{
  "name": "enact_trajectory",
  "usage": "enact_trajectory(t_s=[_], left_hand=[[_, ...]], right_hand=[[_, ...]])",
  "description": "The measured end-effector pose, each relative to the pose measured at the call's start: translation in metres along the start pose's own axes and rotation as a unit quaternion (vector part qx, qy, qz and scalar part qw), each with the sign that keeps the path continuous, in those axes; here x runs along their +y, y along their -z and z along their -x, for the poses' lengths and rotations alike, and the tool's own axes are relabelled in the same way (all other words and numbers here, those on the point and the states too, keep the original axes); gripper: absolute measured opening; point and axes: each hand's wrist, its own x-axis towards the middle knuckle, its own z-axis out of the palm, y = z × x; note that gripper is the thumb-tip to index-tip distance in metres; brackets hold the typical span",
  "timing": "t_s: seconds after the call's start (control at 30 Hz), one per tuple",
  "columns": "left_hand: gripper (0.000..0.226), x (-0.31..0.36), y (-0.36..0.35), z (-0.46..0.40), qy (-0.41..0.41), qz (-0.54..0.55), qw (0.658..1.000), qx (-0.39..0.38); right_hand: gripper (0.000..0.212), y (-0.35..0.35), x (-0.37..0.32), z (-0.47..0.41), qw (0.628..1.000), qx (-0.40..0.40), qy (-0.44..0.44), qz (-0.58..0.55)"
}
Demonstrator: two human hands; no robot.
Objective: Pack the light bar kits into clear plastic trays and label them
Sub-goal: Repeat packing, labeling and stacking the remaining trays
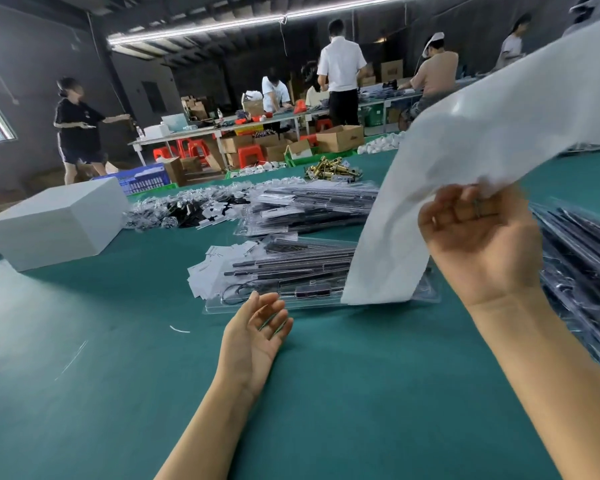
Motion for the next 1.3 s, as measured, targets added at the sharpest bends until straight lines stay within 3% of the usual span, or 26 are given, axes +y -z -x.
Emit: enact_trajectory(t_s=[0.13,0.3,0.37,0.43,0.53,0.67,0.77,0.87,1.0,1.1,1.3], left_hand=[[0.03,0.0,0.001,0.0,0.011,-0.002,1.0,-0.013],[0.031,-0.001,0.002,0.001,0.013,-0.004,1.0,-0.016],[0.031,-0.002,0.003,0.0,0.015,-0.006,1.0,-0.014],[0.031,-0.002,0.003,-0.001,0.013,-0.007,1.0,-0.013],[0.032,-0.003,0.004,-0.002,0.004,-0.009,1.0,-0.018],[0.048,-0.003,0.001,-0.003,0.01,-0.033,0.999,-0.02],[0.061,-0.008,-0.005,0.0,0.007,-0.099,0.994,-0.043],[0.059,-0.015,-0.004,0.003,-0.018,-0.182,0.98,-0.08],[0.06,-0.015,-0.001,0.002,-0.039,-0.234,0.969,-0.068],[0.044,-0.016,-0.002,0.006,-0.017,-0.219,0.969,-0.114],[0.027,-0.016,-0.003,0.006,-0.031,-0.219,0.972,-0.079]], right_hand=[[0.011,-0.008,-0.019,0.003,0.996,-0.074,0.04,-0.026],[0.026,-0.007,-0.01,0.004,0.999,-0.009,0.032,0.007],[0.019,0.002,0.002,-0.002,0.998,0.026,0.004,0.055],[0.014,0.012,0.012,-0.007,0.981,0.03,-0.04,0.19],[0.02,0.032,0.026,-0.003,0.878,-0.001,-0.079,0.472],[0.022,0.054,0.053,0.004,0.716,-0.071,-0.131,0.682],[0.024,0.061,0.062,0.006,0.672,-0.08,-0.156,0.719],[0.036,0.063,0.067,0.009,0.679,-0.103,-0.187,0.702],[0.04,0.061,0.068,0.01,0.753,-0.104,-0.223,0.61],[0.044,0.061,0.073,0.013,0.745,-0.124,-0.232,0.613],[0.037,0.066,0.077,0.011,0.841,-0.033,-0.216,0.496]])
